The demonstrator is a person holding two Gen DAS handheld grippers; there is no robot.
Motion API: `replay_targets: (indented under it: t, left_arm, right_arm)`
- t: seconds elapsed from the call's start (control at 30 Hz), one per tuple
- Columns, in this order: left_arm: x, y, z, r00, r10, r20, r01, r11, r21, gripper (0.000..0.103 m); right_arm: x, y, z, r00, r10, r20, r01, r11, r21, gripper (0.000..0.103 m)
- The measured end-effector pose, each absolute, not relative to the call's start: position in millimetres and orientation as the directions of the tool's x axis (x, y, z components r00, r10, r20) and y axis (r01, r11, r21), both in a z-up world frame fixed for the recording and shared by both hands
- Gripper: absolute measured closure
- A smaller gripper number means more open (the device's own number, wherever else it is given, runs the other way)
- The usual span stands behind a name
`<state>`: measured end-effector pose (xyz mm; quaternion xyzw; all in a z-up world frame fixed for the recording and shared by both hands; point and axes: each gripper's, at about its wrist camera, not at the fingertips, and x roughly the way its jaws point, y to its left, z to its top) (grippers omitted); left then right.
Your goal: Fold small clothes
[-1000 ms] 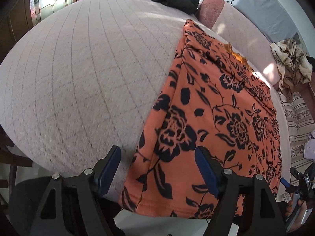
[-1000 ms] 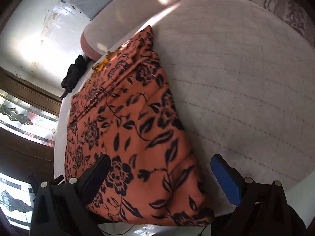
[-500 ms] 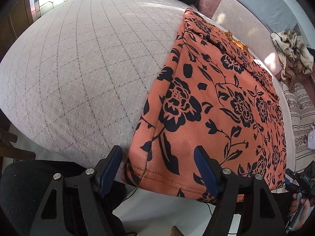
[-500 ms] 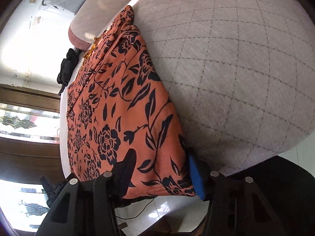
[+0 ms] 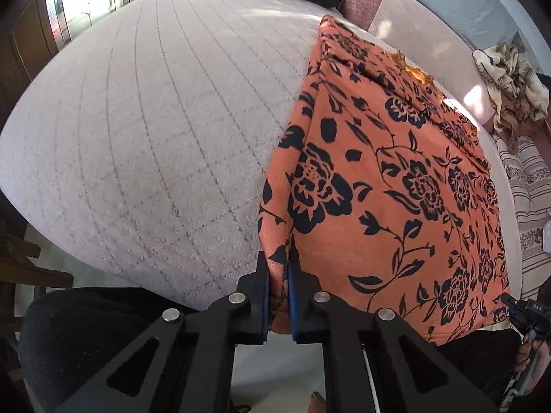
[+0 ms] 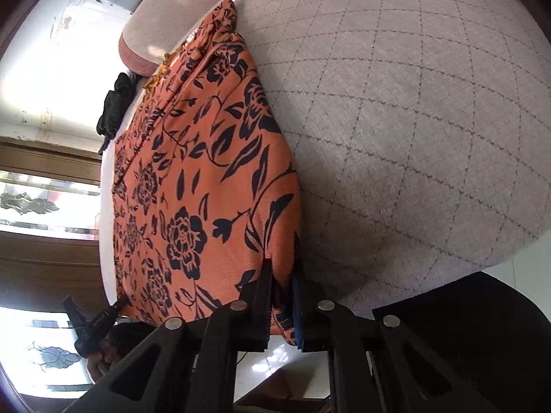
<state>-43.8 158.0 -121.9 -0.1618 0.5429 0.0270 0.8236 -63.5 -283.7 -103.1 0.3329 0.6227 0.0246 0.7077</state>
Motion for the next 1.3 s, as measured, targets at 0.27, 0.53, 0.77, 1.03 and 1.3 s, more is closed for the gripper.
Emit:
replay_targets:
  t: [0.27, 0.53, 0.77, 1.03, 1.3]
  left_arm:
    - [-41.5, 151.2, -139.4, 0.368, -0.110, -0.923, -0.244, 0.947, -0.210, 0.064]
    - [-41.4, 153.4, -107.7, 0.431, -0.161, -0.888, -0.215, 0.937, -0.274, 0.096]
    - [-30.6, 163.9, -139.4, 0.324, -0.163, -0.932, -0.277, 0.925, -0.259, 0.096]
    - [-36.9, 163.7, -100.7, 0.437, -0.166, -0.884, -0.256, 0.919, -0.300, 0.096]
    - [-17.9, 166.0, -130.3, 0.368, -0.136, -0.920, -0.285, 0.925, -0.251, 0.096]
  right_arm:
    - [-64.7, -286.5, -112.9, 0.222, 0.512, -0.830, 0.405, 0.726, 0.556, 0.036]
    - [-58.6, -272.3, -102.1, 0.222, 0.517, -0.827, 0.358, 0.745, 0.562, 0.093]
    - [-52.5, -279.0, -110.8, 0.237, 0.550, -0.801, 0.408, 0.692, 0.596, 0.093]
    - [-47.4, -282.7, -97.5, 0.302, 0.569, -0.765, 0.396, 0.654, 0.644, 0.093]
    - [-35.0, -278.5, -124.7, 0.266, 0.582, -0.768, 0.436, 0.639, 0.634, 0.093]
